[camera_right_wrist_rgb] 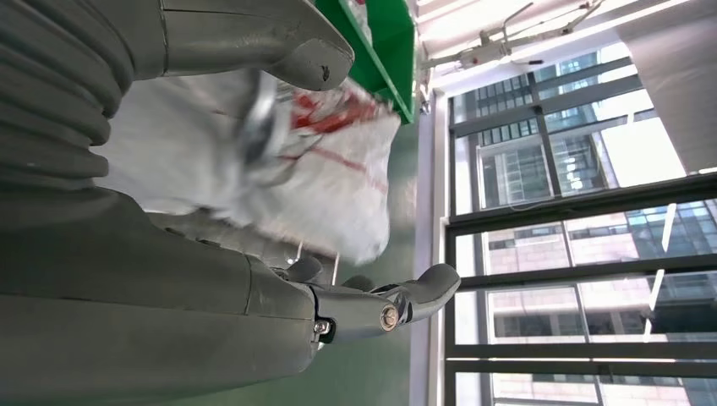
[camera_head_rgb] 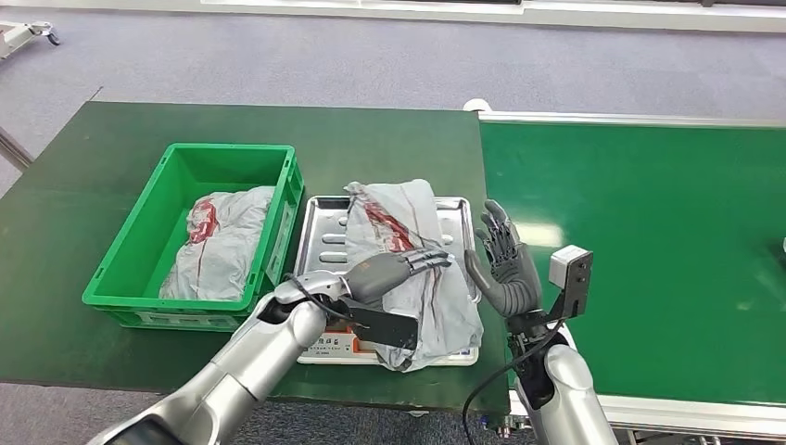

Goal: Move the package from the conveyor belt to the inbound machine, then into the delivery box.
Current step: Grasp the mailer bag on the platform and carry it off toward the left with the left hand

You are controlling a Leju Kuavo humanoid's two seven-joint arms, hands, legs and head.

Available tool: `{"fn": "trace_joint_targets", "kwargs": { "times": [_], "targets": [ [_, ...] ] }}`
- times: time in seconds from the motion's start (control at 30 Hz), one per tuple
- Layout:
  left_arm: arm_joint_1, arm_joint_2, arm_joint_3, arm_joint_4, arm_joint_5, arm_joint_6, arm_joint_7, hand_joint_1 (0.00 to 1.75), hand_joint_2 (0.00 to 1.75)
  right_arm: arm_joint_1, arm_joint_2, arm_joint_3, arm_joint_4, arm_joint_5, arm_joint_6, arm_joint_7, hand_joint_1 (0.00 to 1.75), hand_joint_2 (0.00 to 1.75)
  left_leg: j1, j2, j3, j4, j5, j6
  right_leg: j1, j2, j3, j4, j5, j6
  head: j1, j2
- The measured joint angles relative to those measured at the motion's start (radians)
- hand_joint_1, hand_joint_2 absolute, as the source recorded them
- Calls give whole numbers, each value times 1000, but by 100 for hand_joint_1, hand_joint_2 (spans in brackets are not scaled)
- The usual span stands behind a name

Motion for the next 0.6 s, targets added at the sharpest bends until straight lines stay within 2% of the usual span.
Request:
{"fn": "trace_joint_targets", "kwargs": {
  "times": [0.17, 0.37, 0.4, 0.5, 0.53, 0.6],
  "targets": [
    [-135, 38, -122, 121, 2, -148, -72, 0, 175, -6, -9, -5, -7, -10, 9, 6, 0, 175, 0, 1, 0, 0, 0, 0, 0, 0, 0, 0, 0, 0, 0, 0],
    [-183, 84, -206, 160, 25, -182, -111, 0, 175, -8, -11, -5, -8, -14, 17, 3, 0, 175, 0, 1, 1, 0, 0, 0, 1, 0, 1, 1, 0, 0, 0, 0],
    [-186, 87, -212, 163, 26, -182, -113, 35, 175, -8, -11, -5, -8, -14, 17, 3, 0, 175, 0, 1, 1, 0, 0, 0, 1, 0, 1, 1, 0, 0, 0, 0],
    [-193, 94, -228, 170, 28, -183, -115, 166, 175, -8, -12, -5, -8, -14, 17, 2, 0, 175, 0, 1, 1, 0, 0, 0, 1, 0, 1, 1, 0, 0, 0, 0],
    [-195, 97, -232, 172, 33, -184, -115, 175, 175, -8, -12, -5, -8, -14, 17, 2, 0, 175, 0, 1, 1, 0, 0, 0, 1, 0, 1, 1, 0, 0, 0, 0],
    [-197, 106, -240, 173, 52, -185, -115, 175, 175, -8, -13, -5, -9, -14, 17, 1, 0, 175, 0, 1, 1, 0, 0, 0, 0, 0, 1, 1, 0, 0, 0, 0]
  ]
}}
